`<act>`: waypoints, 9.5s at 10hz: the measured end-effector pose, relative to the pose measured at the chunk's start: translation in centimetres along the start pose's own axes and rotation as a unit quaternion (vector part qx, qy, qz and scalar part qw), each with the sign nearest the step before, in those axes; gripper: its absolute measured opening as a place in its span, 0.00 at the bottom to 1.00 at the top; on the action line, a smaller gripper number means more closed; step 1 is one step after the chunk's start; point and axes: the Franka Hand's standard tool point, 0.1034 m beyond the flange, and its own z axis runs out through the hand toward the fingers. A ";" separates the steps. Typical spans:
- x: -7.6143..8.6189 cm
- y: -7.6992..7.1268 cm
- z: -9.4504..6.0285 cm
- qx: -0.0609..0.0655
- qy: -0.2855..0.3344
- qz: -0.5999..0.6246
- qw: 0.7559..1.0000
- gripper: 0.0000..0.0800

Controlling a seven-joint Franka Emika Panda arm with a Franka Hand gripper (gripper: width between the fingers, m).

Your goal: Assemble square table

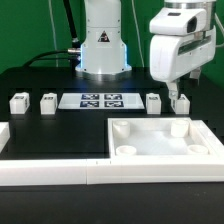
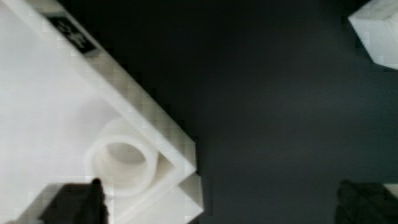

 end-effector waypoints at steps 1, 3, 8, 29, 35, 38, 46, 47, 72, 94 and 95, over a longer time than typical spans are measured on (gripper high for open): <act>0.0 0.0 0.0 0.001 0.000 0.041 0.999 0.81; -0.1 -0.4 0.2 0.007 -0.002 0.118 0.993 0.81; -0.2 -4.1 1.3 0.023 -0.047 0.348 0.936 0.81; -5.6 -10.4 6.9 0.154 -0.434 0.352 0.815 0.81; -5.5 -10.3 6.9 0.154 -0.433 0.352 0.816 0.36; -5.5 -10.3 6.9 0.154 -0.432 0.352 0.816 0.36; -3.5 -2.5 -5.1 0.142 -0.330 0.338 0.870 0.36; -3.1 -2.1 -5.0 0.127 -0.290 0.345 0.884 0.36; 8.5 13.0 -2.5 -0.090 0.243 0.283 0.923 0.36; 7.8 12.0 0.4 -0.099 0.265 0.294 0.913 0.81; 7.8 12.0 0.4 -0.099 0.265 0.294 0.913 0.81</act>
Offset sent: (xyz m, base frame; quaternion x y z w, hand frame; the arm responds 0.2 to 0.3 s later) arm -0.0267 0.0039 -0.0223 0.0341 -0.0869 0.3497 0.9322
